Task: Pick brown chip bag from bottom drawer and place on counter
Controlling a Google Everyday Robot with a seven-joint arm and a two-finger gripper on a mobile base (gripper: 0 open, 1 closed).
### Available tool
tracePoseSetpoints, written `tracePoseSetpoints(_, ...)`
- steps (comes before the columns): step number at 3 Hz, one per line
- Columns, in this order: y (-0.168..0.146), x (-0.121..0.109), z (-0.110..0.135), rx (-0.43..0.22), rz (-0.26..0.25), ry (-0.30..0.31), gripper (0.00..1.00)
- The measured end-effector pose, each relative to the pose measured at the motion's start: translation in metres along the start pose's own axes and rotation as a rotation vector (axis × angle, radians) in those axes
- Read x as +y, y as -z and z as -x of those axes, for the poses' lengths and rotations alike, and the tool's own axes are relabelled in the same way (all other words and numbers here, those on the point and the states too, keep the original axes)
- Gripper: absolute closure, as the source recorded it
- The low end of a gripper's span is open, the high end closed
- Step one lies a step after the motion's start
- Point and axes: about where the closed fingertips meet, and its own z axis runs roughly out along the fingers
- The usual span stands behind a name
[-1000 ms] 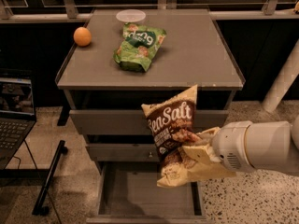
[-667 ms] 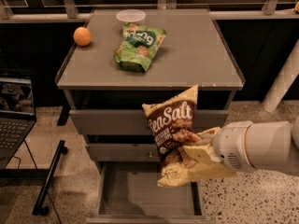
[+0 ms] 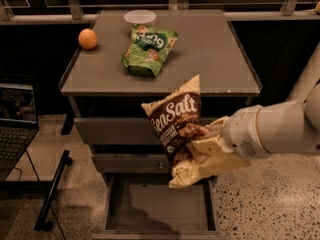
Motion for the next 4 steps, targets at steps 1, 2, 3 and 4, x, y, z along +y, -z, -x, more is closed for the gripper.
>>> tracePoseSetpoints(1, 0.014, -0.023, 0.034, 0.026, -0.005, 0.057, 1.00)
tracePoseSetpoints(2, 0.027, -0.049, 0.063, 0.047, -0.011, 0.076, 1.00)
tracePoseSetpoints(3, 0.039, -0.073, 0.082, 0.073, -0.032, 0.073, 1.00)
tracePoseSetpoints(4, 0.055, -0.101, 0.097, 0.064, -0.074, 0.054, 1.00)
